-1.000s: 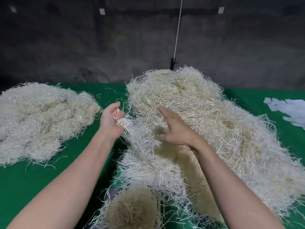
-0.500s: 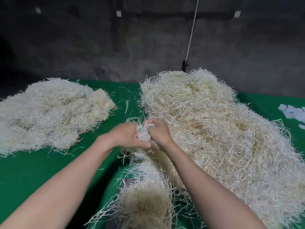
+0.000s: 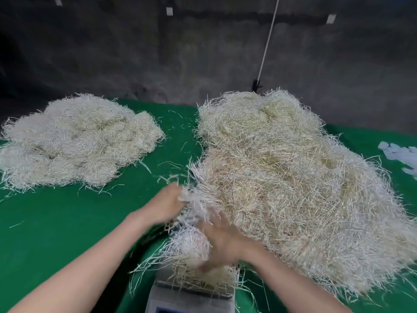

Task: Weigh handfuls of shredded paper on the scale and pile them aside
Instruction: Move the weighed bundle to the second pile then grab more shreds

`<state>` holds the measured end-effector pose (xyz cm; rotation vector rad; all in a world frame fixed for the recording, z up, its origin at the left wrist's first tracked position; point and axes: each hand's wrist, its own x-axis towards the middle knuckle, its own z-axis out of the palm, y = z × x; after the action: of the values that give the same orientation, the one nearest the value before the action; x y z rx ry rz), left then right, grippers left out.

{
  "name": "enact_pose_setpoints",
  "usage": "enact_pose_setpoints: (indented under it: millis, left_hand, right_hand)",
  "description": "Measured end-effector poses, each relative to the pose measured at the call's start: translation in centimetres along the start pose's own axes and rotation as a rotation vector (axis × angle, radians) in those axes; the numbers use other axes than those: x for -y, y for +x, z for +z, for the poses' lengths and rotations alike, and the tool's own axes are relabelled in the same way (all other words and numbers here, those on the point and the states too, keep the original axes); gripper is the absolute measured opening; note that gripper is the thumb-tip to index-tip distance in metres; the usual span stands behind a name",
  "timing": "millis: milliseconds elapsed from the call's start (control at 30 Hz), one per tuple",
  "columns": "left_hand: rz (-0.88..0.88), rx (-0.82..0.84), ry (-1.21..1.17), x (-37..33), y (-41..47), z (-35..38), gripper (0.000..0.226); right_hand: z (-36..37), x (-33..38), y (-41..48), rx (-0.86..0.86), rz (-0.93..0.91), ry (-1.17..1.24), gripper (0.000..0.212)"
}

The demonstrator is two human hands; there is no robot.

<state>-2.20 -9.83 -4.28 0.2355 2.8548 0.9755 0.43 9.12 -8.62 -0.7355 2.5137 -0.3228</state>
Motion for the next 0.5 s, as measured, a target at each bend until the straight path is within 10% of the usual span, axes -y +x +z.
enact_pose_setpoints:
  millis: [233, 400, 500]
  left_hand:
    - [-0.109, 0.085, -0.067, 1.9, -1.8, 4.0, 0.037]
    - [-0.161, 0.201, -0.684, -0.1, -2.8, 3.8, 0.053]
    - [-0.396, -0.240, -1.119, -3.8, -2.0, 3.6, 0.060]
  right_hand:
    - [3.7, 0.0, 1.1, -0.320, 0.109, 0.090, 0.040]
    - [0.1, 1.5, 0.3, -0.683, 0.050, 0.593, 0.047]
    - [-2.3, 4.0, -0.2, -0.746, -0.062, 0.919, 0.069]
